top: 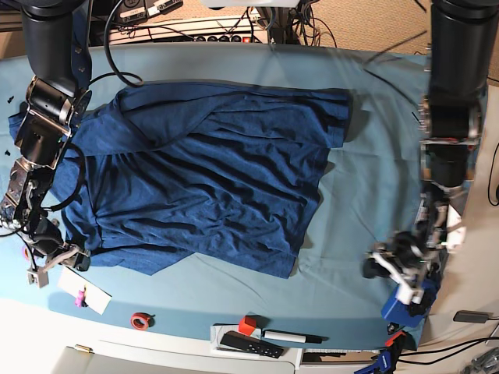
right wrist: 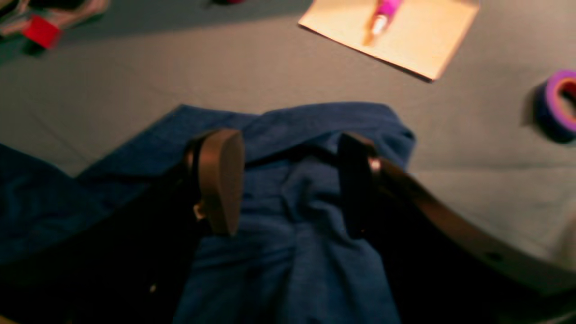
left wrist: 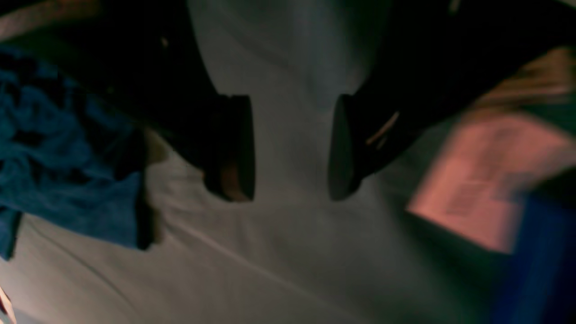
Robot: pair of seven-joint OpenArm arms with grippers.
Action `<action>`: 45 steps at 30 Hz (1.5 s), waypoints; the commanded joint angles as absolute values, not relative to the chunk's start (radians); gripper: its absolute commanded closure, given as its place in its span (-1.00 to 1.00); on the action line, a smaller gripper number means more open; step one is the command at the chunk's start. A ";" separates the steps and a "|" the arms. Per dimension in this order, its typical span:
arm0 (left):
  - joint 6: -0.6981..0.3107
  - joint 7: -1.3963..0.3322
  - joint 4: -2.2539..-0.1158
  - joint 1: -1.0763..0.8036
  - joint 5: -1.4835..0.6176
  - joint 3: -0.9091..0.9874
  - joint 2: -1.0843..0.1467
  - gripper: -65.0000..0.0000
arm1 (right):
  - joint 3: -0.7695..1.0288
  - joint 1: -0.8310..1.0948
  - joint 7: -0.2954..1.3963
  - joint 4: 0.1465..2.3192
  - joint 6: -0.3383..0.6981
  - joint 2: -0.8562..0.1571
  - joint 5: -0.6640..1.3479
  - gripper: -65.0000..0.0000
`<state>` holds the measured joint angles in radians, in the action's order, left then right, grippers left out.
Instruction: Layout the t-shirt on the table in an organized manner, then fold the t-shirt properly
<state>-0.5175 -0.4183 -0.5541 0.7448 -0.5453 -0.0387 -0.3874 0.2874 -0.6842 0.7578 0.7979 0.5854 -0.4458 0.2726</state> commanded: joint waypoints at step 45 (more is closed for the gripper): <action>-0.552 -0.411 -0.590 0.781 -0.644 -0.036 -0.512 0.17 | 0.289 -0.564 0.577 0.818 0.412 -0.514 0.185 -0.02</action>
